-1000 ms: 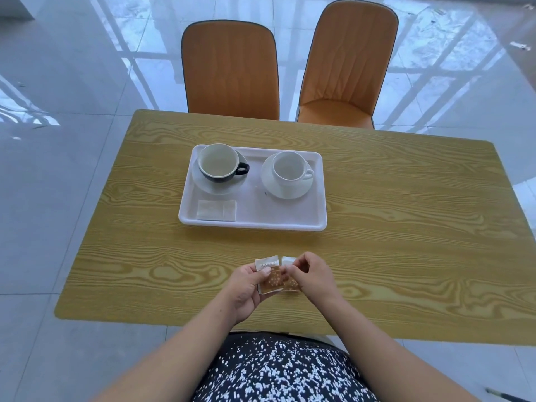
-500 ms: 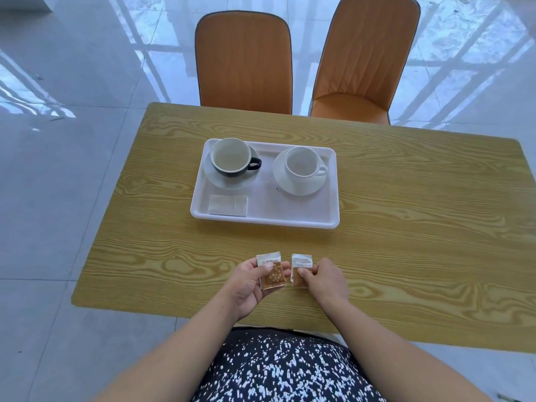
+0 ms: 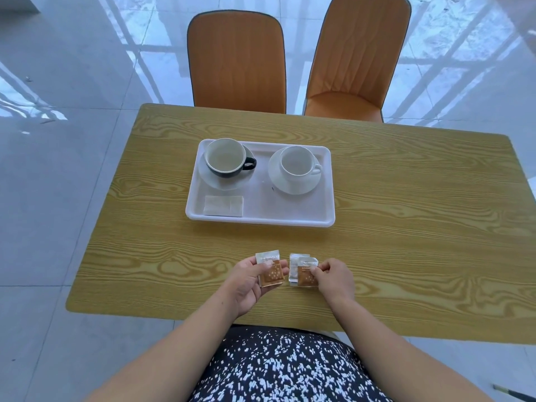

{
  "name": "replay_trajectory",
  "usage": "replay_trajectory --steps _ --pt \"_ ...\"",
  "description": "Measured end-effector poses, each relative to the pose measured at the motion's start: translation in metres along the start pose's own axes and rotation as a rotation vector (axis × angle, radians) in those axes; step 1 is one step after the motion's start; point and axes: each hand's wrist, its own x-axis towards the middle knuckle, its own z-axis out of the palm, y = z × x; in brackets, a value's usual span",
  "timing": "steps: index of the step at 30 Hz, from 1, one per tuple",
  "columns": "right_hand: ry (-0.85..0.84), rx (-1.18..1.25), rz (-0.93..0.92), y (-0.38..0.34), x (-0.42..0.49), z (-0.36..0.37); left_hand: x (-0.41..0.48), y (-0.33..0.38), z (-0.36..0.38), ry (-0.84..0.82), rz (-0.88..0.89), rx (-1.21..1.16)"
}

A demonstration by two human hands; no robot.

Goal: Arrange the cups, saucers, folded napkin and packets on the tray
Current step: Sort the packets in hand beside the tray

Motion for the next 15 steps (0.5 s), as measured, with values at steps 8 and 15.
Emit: replay_trajectory --steps 8,15 --pt "-0.174 0.46 -0.114 -0.024 -0.016 -0.028 0.005 -0.002 0.006 -0.008 0.03 0.007" --pt "-0.327 0.48 -0.17 -0.048 -0.028 -0.018 0.005 -0.002 0.012 -0.099 0.039 0.043"
